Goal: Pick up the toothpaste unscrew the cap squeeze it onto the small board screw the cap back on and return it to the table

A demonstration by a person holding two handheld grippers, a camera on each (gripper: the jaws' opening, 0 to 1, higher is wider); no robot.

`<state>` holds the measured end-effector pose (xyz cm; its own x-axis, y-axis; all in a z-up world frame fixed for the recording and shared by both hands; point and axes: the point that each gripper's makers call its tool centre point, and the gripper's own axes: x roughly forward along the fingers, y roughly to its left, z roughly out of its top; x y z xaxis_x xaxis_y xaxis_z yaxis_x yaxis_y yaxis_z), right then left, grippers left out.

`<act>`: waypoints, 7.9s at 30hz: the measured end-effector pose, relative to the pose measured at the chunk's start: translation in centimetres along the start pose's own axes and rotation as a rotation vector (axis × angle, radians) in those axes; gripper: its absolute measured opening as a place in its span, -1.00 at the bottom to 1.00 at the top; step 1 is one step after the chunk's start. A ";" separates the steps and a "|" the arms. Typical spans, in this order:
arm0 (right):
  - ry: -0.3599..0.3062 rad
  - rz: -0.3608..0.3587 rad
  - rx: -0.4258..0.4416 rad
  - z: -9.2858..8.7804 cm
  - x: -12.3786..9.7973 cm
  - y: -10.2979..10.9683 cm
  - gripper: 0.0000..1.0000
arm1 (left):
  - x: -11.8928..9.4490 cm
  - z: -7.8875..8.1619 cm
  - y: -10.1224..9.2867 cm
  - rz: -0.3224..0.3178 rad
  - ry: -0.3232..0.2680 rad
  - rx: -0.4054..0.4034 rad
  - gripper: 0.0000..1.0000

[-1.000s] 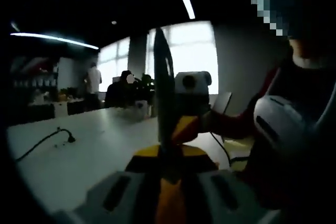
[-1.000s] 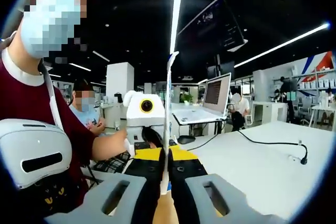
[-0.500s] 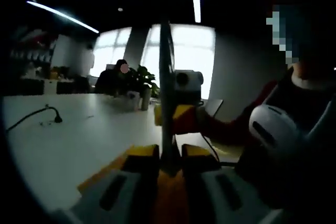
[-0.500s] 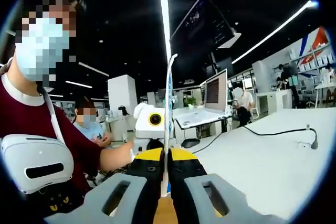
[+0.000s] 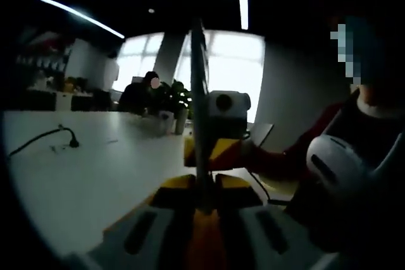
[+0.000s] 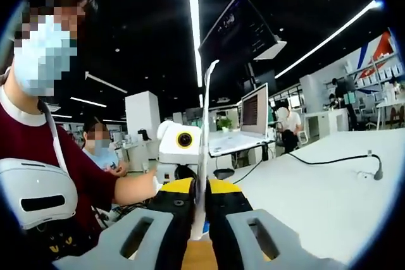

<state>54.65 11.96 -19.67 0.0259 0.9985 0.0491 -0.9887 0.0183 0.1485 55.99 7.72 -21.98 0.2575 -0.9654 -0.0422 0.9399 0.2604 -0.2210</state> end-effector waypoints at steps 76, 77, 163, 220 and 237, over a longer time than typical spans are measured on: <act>0.214 -0.141 -0.113 -7.0 2.1 -8.7 -1.00 | -0.2 -6.1 8.8 0.120 0.136 0.004 -0.79; 0.216 -0.140 -0.125 -6.9 2.1 -8.8 -1.00 | -0.2 -6.1 8.9 0.124 0.135 0.020 -0.79; -0.722 -0.033 0.412 7.9 -7.6 0.6 -0.97 | -0.6 2.7 -3.5 0.223 -0.276 -0.008 -0.35; -1.127 0.146 0.603 8.9 -7.7 2.9 -0.97 | 0.1 8.9 -6.7 0.204 -0.745 0.056 -0.50; -1.131 0.130 0.590 8.3 -7.7 2.9 -0.97 | 0.0 8.9 -6.8 0.201 -0.770 0.070 -0.64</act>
<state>52.82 3.89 -11.44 0.3318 0.3862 0.8607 -0.7863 -0.3908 0.4785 51.63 6.14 -11.78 0.4820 -0.6232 0.6159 0.8644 0.4530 -0.2182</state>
